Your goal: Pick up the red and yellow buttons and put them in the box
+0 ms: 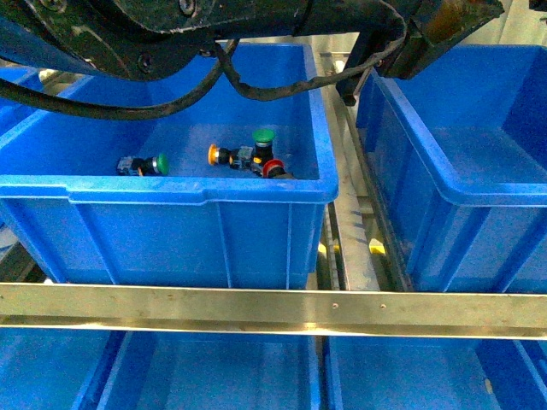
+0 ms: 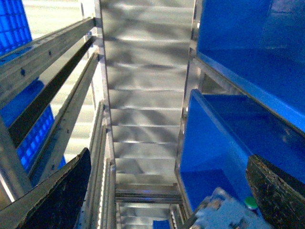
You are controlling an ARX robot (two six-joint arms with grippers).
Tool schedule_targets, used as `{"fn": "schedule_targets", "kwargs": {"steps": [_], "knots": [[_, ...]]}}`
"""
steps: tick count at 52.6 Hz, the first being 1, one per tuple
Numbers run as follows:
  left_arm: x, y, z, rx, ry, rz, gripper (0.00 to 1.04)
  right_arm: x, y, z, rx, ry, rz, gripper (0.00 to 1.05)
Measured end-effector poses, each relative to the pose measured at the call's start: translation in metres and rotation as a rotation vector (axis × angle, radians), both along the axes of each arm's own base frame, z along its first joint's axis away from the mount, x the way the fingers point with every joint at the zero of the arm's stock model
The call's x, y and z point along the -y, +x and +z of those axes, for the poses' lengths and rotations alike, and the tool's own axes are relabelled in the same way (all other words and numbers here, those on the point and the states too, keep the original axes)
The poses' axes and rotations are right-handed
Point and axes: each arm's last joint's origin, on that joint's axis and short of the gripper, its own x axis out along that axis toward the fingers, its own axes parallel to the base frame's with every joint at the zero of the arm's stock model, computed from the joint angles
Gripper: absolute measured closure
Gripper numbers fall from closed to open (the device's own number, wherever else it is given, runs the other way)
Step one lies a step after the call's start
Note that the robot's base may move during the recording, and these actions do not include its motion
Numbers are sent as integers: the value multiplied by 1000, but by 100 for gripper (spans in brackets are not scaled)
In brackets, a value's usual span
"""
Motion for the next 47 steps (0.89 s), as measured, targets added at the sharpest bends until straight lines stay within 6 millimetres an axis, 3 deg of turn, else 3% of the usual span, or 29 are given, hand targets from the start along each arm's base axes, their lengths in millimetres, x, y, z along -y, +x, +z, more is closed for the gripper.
{"fn": "schedule_targets", "kwargs": {"steps": [17, 35, 44, 47], "knots": [[16, -2, -1, -4, 1, -24, 72, -5, -11, 9, 16, 20, 24, 7], [19, -2, 3, -12, 11, -25, 72, 1, -16, -2, -50, -10, -5, 63], [15, -2, 7, -14, 19, -17, 72, 2, -16, -3, -53, -12, -8, 63], [13, -3, 9, -5, 18, -4, 63, 4, -15, -3, -53, -15, -7, 63]]}}
